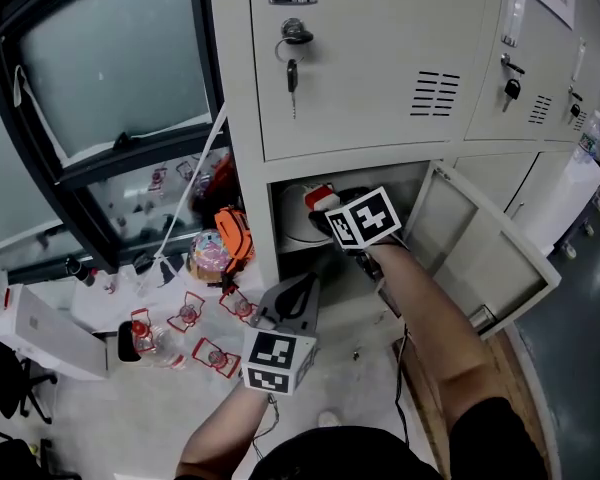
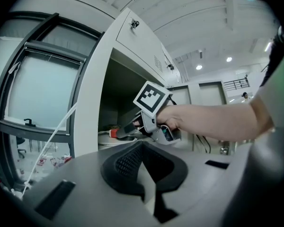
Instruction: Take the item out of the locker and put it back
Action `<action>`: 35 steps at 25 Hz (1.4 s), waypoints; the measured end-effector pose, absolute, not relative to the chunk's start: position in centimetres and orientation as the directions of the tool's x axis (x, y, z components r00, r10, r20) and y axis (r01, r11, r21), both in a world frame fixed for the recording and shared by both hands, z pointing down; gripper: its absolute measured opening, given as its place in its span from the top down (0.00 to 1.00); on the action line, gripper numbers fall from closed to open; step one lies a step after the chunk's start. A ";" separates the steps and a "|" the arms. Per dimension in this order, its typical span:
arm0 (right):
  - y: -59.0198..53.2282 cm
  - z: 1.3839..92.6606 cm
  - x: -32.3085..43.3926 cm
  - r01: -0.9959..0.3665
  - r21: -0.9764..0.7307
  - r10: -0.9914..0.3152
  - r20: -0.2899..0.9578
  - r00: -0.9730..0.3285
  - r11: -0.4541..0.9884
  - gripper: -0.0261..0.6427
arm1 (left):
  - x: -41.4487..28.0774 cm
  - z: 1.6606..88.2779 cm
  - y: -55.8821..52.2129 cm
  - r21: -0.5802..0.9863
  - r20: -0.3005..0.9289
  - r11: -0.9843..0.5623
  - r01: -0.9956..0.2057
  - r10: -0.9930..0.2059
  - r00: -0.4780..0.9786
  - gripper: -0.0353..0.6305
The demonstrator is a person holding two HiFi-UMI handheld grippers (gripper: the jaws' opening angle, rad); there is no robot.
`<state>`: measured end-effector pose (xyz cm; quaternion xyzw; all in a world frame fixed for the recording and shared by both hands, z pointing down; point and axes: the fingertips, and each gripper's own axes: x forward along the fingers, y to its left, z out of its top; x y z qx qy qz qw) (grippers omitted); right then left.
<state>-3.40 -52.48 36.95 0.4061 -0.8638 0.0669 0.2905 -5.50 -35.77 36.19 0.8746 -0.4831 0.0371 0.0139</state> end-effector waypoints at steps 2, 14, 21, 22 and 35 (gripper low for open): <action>-52.8 36.8 -3.6 -0.740 0.132 -0.667 0.557 -0.495 0.659 0.49 | -5.5 36.1 -35.9 -0.010 0.074 -0.534 -0.845 -0.843 0.532 0.94; -54.8 38.0 -4.0 -0.748 0.125 -0.632 0.634 -0.445 0.652 0.47 | -6.4 36.2 -35.7 -0.010 0.091 -0.535 -0.845 -0.842 0.532 0.94; -54.7 38.2 -4.2 -0.739 0.116 -0.615 0.648 -0.450 0.663 0.48 | -6.1 36.1 -35.3 -0.006 0.098 -0.542 -0.840 -0.836 0.539 0.94; -54.7 38.2 -4.2 -0.740 0.120 -0.618 0.645 -0.449 0.662 0.48 | -6.1 36.1 -35.2 -0.007 0.097 -0.543 -0.840 -0.836 0.540 0.94; -53.8 37.3 -4.4 -0.721 0.282 -0.725 0.542 -0.425 0.633 0.56 | -7.0 35.8 -32.4 -0.026 0.090 -0.525 -0.851 -0.849 0.521 0.94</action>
